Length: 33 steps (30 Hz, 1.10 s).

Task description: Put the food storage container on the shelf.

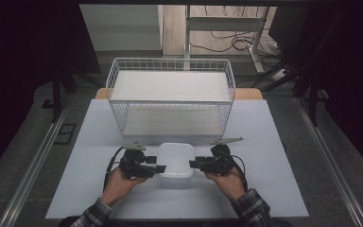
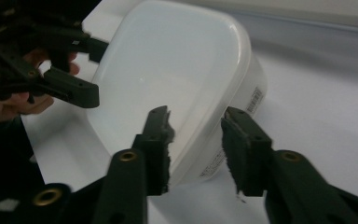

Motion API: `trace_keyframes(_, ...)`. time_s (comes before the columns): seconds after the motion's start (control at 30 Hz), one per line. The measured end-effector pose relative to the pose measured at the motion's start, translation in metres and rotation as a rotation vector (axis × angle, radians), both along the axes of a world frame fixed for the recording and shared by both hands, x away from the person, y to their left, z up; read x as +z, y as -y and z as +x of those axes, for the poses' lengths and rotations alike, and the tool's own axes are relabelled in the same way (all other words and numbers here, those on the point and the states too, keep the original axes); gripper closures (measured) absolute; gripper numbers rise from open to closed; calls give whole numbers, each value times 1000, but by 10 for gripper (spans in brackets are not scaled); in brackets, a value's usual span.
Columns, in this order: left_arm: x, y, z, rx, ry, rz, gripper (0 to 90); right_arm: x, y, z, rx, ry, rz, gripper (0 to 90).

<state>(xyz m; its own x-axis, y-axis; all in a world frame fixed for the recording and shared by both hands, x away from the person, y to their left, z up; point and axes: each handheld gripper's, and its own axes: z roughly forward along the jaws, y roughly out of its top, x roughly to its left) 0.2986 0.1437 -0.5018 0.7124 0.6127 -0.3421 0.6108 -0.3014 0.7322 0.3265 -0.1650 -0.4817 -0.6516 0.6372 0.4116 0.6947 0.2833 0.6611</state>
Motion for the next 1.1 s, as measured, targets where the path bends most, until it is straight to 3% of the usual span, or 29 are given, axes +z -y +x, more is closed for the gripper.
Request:
trace_keyframes(0.13, 2, -4, -5, 37, 21, -29, 643, 1, 5, -2, -35, -7, 49, 713)
trace_keyframes(0.2, 2, -2, -6, 52, 34, -35, 761, 2, 8, -3, -59, 15, 54, 759)
trace_keyframes(0.23, 2, 1, -7, 65, 47, -18, 761, 3, 10, -3, -76, 31, 56, 775)
trace_keyframes(0.3, 0, 3, -7, 87, 39, -29, 775, 4, 10, -5, -79, 94, 21, 778)
trace_keyframes(0.33, -1, 4, -6, 100, 38, -28, 778, 5, 10, -5, -78, 101, 21, 778)
trace_keyframes(0.37, -2, 5, -5, 115, 45, -22, 784, 8, 7, -8, -73, 143, 4, 780)
trace_keyframes(0.4, -2, 5, -5, 115, 45, -22, 784, 8, 7, -8, -73, 143, 4, 780)
trace_keyframes(0.47, 0, 3, -5, 129, 65, -39, 786, 14, 4, -10, -63, 204, -13, 782)
trace_keyframes(0.63, 5, 0, -2, 144, 83, -68, 791, 17, 5, -6, -53, 220, -3, 783)
trace_keyframes(1.1, 17, -8, 20, 177, 115, -65, 796, 22, -4, 19, -38, 251, -1, 782)
